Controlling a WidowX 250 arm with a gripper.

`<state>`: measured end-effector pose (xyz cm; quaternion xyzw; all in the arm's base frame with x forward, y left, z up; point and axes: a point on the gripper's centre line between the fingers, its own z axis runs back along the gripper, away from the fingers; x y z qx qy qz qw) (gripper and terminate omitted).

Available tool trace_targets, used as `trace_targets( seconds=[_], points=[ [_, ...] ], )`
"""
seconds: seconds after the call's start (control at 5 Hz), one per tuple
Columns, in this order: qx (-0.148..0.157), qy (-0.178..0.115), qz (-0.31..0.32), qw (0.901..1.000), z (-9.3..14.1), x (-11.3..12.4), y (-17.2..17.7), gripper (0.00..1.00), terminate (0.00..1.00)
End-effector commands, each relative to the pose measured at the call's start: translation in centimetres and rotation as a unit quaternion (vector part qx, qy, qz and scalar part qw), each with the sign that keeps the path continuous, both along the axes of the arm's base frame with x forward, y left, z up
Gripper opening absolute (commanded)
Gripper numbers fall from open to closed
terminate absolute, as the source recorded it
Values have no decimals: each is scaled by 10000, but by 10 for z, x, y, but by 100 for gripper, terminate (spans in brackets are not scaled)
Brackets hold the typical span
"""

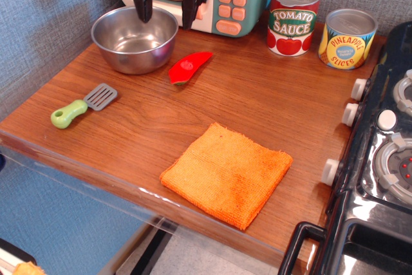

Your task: Move the pan above the orange cloth

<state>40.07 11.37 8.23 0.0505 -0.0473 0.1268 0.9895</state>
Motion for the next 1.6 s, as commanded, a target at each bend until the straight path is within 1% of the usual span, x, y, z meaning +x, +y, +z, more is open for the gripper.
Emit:
trace_targets(
  seconds=[0.0, 0.2, 0.4, 0.6, 0.8, 1.0, 1.2, 1.4],
  points=[
    [-24, 159, 129, 9998, -21, 1, 23, 100, 0],
    [-103, 174, 55, 9998, -28, 4, 27, 100, 0],
    [-227, 67, -34, 9997, -22, 3, 30, 0, 0],
    [-309, 20, -382, 9988, -12, 2, 28, 0, 0],
    [-300, -134, -947, 9950, 2, -1, 25, 0, 0],
    [-84, -169, -1411, 9898, 17, -7, 21, 0, 0],
    [128, -106, -1548, 9878, 28, -12, 13, 0, 0],
    [220, -199, -1650, 9859, 45, -15, -6, 0, 0]
  ],
)
